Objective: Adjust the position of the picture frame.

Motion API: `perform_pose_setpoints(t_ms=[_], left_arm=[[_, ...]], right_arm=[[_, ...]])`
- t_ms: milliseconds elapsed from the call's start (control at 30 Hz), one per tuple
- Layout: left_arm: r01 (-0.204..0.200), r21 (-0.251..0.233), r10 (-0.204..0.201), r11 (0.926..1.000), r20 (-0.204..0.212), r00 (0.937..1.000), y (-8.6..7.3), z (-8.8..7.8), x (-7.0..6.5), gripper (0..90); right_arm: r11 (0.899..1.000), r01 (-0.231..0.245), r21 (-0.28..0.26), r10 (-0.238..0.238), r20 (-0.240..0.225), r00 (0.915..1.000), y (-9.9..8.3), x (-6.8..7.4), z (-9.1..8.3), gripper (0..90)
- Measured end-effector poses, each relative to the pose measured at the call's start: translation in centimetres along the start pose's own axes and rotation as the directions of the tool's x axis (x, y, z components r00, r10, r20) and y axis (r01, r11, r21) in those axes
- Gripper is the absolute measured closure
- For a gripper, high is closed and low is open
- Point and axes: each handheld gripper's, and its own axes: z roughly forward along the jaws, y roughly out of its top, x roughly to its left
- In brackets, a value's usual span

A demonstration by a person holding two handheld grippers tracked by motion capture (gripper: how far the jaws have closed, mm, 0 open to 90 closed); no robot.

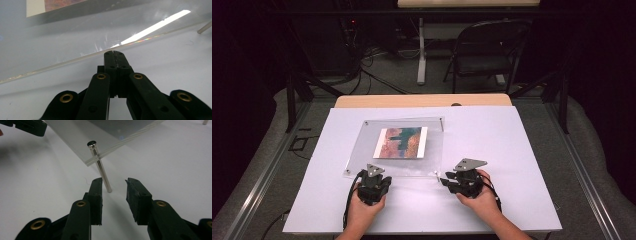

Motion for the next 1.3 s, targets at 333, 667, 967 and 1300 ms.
perform_pose_setpoints(t_ms=[333,667,967,1300], left_arm=[[0.042,0.014,-0.042,0.9990,0.008,0.9991,0.1,0.2,0.6,90.0],[0.074,0.059,-0.077,0.9955,0.040,0.9962,0.7,0.5,1.1,90.0],[0.076,0.116,-0.083,0.9903,0.056,0.9950,1.7,0.9,1.4,90.0],[0.111,0.137,-0.118,0.9843,0.047,0.9919,2.8,1.6,2.4,90.0]], right_arm=[[1.000,0.009,0.018,-0.008,-0.057,0.9983,0.4,0.1,2.6,71.0],[1.000,0.024,0.006,-0.023,-0.078,0.9967,0.6,0.1,3.2,79.8],[0.993,0.116,0.009,-0.116,-0.027,0.9929,0.7,1.0,3.0,83.4],[0.988,0.152,-0.003,-0.152,-0.039,0.9876,0.7,1.6,3.2,84.8]])
